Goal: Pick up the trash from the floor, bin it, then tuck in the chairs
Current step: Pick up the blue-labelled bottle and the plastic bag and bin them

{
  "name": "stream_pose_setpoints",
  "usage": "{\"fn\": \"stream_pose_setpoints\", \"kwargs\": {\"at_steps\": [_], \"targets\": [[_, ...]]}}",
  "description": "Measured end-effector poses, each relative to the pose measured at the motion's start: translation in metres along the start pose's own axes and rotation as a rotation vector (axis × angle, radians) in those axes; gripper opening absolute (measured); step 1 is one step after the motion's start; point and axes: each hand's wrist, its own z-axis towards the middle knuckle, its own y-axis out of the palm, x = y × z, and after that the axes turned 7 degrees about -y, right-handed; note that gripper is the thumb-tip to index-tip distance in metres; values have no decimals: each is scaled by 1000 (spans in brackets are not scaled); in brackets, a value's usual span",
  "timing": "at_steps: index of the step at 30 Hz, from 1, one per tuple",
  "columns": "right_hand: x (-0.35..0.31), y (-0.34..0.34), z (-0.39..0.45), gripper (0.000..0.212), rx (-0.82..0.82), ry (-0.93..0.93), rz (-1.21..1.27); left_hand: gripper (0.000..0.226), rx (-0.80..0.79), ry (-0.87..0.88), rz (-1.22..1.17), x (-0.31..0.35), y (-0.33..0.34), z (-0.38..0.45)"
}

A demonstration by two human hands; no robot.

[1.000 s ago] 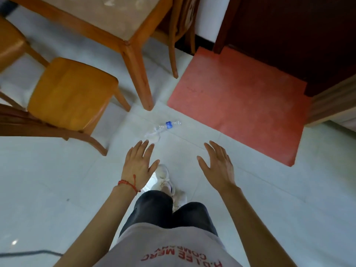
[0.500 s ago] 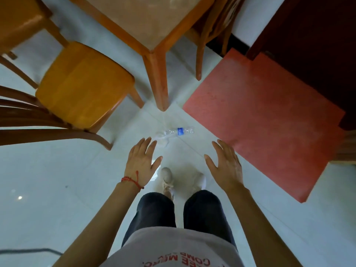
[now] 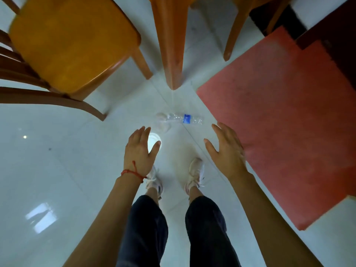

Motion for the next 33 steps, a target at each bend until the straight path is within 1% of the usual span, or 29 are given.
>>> {"fn": "stream_pose_setpoints", "kwargs": {"at_steps": [6,9,12,16,19,21,23,29,31,33], "targets": [[46,75,55,49,-14,-34,5,61,-8,-153,-183,-34,68,52],[67,120,82,49,-51,-62,0,51,-7,-227,-277,-55,104,85],[92,163,106,50,-48,-110,-20,58,1,-310,-370,-80,142,119],[129,212,132,52,-54,-151,-54,46,9,-387,-450,-117,197,161],[155,244,147,55,-30,-188,-52,46,16,-423,-487,-136,231,188],[179,289,164,57,-36,-229,-49,49,25,-443,-529,-161,277,214],[186,295,168,58,-31,-260,-55,52,1,-484,-576,-162,288,220],[217,367,203,56,-46,-354,-28,68,12,-637,-760,-192,362,269],[226,380,213,53,4,-396,-21,70,33,-673,-801,-197,378,279],[231,389,223,53,28,-404,-5,66,65,-689,-816,-200,392,287]]}}
